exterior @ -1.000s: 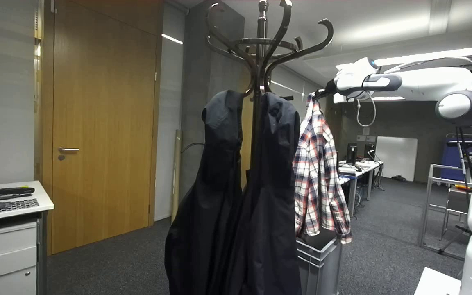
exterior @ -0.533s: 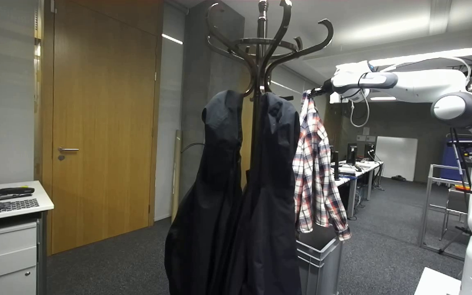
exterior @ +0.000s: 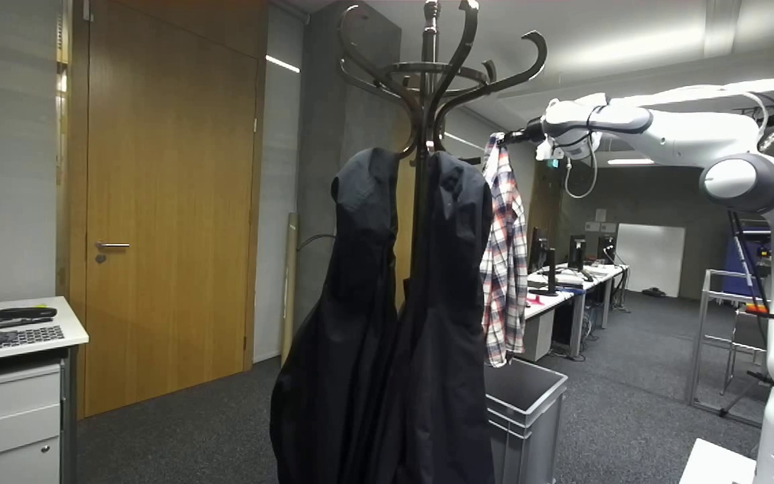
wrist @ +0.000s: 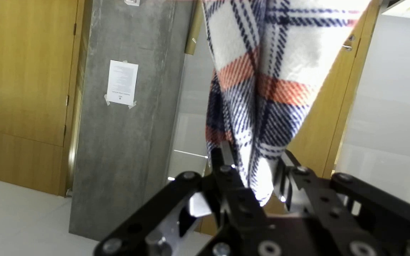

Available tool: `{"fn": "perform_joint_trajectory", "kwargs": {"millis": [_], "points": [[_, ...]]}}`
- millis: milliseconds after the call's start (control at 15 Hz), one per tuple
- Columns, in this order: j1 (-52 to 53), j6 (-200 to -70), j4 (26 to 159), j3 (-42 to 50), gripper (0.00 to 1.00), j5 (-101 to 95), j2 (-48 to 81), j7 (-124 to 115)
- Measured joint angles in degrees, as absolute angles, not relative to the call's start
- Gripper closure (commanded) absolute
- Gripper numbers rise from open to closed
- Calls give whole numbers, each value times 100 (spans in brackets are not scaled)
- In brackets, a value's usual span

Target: Put the shirt inside the grey object

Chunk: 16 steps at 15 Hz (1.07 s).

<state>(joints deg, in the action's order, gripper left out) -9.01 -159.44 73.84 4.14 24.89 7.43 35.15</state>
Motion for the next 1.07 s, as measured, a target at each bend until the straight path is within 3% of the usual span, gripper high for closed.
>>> {"fn": "perform_joint_trajectory", "kwargs": {"millis": [1067], "points": [[-1032, -15944, 7923, 411, 93, 3693, 825, 4535]]}}
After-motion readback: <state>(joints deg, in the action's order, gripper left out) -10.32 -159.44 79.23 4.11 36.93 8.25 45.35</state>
